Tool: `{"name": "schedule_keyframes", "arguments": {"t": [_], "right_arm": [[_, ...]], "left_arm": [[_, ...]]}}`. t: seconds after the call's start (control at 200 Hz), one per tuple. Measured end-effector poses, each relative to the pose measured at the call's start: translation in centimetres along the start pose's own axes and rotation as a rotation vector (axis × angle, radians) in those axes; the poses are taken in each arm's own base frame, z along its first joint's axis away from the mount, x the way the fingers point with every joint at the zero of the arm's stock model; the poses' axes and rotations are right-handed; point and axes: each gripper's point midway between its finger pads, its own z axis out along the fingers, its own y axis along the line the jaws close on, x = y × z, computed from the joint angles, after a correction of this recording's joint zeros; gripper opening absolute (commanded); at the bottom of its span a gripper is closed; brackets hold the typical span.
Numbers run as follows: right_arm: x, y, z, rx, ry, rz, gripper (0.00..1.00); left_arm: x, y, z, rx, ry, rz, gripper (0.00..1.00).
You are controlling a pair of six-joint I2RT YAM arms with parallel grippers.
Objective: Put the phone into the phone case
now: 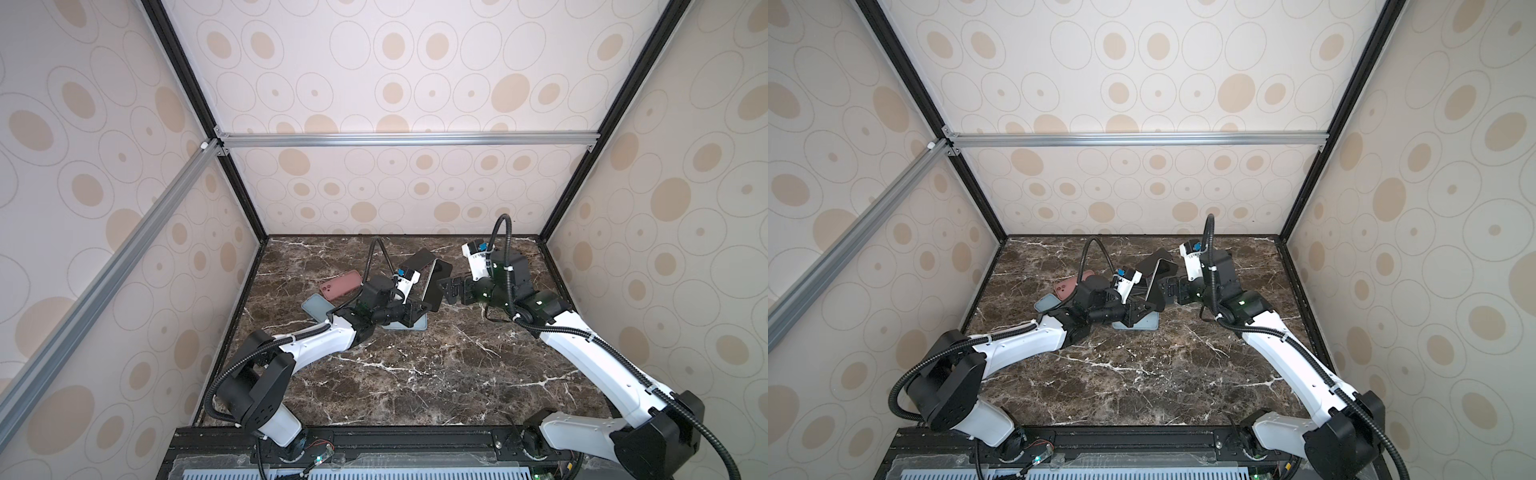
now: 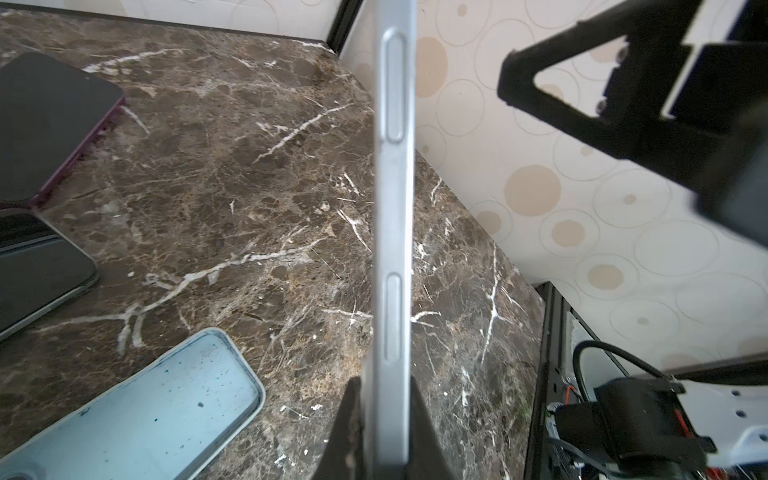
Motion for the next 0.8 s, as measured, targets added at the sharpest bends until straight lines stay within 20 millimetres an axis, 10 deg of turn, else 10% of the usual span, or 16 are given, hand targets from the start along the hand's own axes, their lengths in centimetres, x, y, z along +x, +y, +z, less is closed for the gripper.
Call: {"name": "schedule_keyframes", "arguments": {"t": [0.185, 0.8], "right_arm": [[0.6, -1.9, -1.1, -0.051, 0.040, 0.006, 0.82], [-3.0, 6.2, -4.6, -0.693, 0.076, -0.067, 0.54]], "left_arm": [[-1.4, -0.5, -3.2, 0.108, 0.012, -0.009, 0.00], [0.4, -6.2, -9.8, 0.290, 0.143, 0.091, 0.00]]}}
